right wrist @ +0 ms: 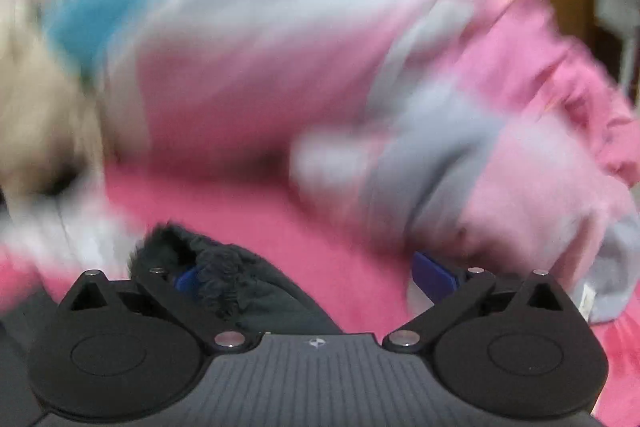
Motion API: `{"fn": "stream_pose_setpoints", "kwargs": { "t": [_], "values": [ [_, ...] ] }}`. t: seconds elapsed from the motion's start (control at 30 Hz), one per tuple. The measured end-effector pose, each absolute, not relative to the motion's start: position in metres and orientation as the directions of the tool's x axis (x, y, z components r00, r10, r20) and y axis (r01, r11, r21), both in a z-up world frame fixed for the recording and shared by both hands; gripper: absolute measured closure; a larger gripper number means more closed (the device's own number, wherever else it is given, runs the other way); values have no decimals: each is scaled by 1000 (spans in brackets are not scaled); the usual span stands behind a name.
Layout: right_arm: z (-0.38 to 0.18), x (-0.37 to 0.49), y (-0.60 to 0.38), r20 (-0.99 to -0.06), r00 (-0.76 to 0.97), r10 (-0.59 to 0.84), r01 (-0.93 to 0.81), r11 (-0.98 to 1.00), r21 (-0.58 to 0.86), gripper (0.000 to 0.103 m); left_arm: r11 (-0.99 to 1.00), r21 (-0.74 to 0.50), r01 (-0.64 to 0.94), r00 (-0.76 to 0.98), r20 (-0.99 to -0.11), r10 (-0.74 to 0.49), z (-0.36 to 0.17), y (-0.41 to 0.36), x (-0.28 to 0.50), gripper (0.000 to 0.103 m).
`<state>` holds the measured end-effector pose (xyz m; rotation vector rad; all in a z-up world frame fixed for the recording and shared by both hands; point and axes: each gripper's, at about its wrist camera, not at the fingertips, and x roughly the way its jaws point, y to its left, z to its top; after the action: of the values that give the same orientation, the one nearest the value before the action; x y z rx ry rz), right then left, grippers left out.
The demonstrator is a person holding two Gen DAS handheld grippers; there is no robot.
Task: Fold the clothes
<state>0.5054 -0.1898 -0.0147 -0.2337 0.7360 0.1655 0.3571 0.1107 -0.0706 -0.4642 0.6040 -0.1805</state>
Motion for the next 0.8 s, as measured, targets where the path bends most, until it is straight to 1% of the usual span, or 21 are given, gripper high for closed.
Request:
{"fn": "stream_pose_setpoints", "kwargs": {
  "t": [0.03, 0.07, 0.1, 0.13, 0.2, 0.27, 0.33, 0.37, 0.43, 0.47, 0.5, 0.57, 0.63, 0.73, 0.8],
  "values": [
    [-28, 519, -184, -757, 653, -8, -220, 955, -199, 0, 887, -460, 33, 805, -514, -296, -72, 109, 357, 70],
    [-39, 527, -181, -797, 601, -66, -207, 950, -235, 1, 894, -446, 35, 803, -520, -291, -72, 106, 357, 70],
    [-44, 528, -180, -807, 585, -85, -209, 945, -251, 1, 901, -432, 38, 801, -526, -286, -73, 104, 358, 70],
    [-41, 525, -180, -795, 602, -74, -217, 943, -252, 1, 908, -418, 40, 799, -532, -280, -73, 102, 358, 71],
    [-23, 510, -186, -728, 685, -32, -203, 951, -232, 1, 914, -404, 41, 797, -538, -274, -74, 100, 358, 71],
    [1, 495, -199, -631, 775, 35, -181, 969, -169, 1, 913, -407, 35, 798, -539, -271, -75, 101, 358, 74],
    [24, 482, -214, -529, 843, 102, -168, 983, -79, 1, 912, -410, 26, 800, -538, -265, -75, 103, 358, 83],
    [31, 479, -223, -504, 854, 134, -164, 986, -17, 1, 911, -411, 22, 801, -538, -262, -76, 103, 358, 90],
    [44, 474, -239, -465, 862, 203, -173, 979, 105, 2, 911, -412, 9, 814, -526, -246, -74, 105, 356, 97],
    [44, 475, -242, -474, 842, 257, -202, 966, 164, 11, 915, -404, -3, 831, -510, -223, -71, 106, 353, 100],
    [45, 475, -244, -486, 821, 299, -223, 952, 209, 21, 918, -396, -15, 846, -494, -199, -68, 107, 350, 101],
    [37, 475, -243, -523, 792, 315, -231, 947, 222, 28, 925, -378, -41, 875, -461, -150, -60, 112, 342, 102],
    [24, 478, -243, -559, 773, 300, -234, 954, 188, 29, 922, -382, -66, 884, -450, -123, -56, 120, 340, 102],
    [-3, 487, -245, -610, 744, 271, -266, 959, 101, 28, 915, -381, -130, 871, -484, -78, -61, 131, 342, 102],
    [-19, 494, -249, -636, 725, 264, -314, 949, 36, 28, 906, -396, -151, 865, -497, -73, -63, 136, 345, 102]
  ]
}}
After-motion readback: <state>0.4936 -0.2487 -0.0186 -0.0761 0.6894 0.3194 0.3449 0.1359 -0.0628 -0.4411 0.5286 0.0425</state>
